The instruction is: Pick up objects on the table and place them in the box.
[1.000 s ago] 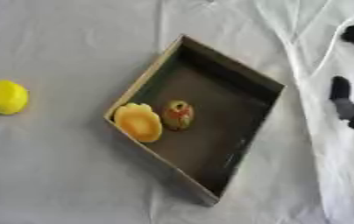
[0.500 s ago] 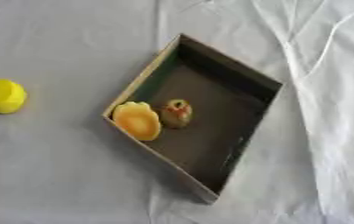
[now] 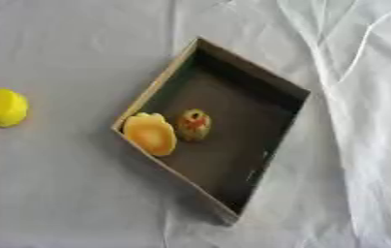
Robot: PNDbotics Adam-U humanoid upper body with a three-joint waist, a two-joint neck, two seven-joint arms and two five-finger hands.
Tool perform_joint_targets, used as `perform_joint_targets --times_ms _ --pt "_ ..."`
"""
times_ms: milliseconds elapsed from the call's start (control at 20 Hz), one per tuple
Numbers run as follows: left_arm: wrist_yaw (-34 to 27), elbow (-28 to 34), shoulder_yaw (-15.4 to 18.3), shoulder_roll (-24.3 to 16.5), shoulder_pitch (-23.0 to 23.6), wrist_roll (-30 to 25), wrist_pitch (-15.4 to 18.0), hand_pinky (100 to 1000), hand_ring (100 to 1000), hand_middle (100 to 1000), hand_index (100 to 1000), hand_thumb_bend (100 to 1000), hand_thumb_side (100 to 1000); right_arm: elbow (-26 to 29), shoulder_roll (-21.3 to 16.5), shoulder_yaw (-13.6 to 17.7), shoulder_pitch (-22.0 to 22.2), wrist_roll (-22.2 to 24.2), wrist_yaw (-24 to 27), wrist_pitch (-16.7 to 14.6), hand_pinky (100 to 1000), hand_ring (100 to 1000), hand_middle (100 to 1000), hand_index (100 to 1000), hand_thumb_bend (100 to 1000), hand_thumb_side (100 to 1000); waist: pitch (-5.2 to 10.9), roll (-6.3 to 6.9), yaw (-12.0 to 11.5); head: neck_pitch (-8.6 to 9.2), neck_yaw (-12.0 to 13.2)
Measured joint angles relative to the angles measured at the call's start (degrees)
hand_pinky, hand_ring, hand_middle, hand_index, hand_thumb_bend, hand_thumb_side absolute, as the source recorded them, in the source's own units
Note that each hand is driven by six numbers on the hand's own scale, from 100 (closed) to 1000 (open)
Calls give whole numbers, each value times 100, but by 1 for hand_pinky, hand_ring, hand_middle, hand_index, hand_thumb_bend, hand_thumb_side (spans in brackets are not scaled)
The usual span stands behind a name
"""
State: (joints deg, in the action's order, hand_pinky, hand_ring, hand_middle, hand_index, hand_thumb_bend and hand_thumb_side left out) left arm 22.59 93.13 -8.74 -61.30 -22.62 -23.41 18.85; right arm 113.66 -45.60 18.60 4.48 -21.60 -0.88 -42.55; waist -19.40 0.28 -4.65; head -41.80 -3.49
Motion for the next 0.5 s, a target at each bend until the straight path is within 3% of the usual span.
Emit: perform_joint_targets --times_ms 500 --pt "-148 -528 -327 389 -355 -446 -244 936 943 886 952 498 100 0 109 -77 -100 310 292 213 867 761 699 839 100 478 -39 32 24 0 47"
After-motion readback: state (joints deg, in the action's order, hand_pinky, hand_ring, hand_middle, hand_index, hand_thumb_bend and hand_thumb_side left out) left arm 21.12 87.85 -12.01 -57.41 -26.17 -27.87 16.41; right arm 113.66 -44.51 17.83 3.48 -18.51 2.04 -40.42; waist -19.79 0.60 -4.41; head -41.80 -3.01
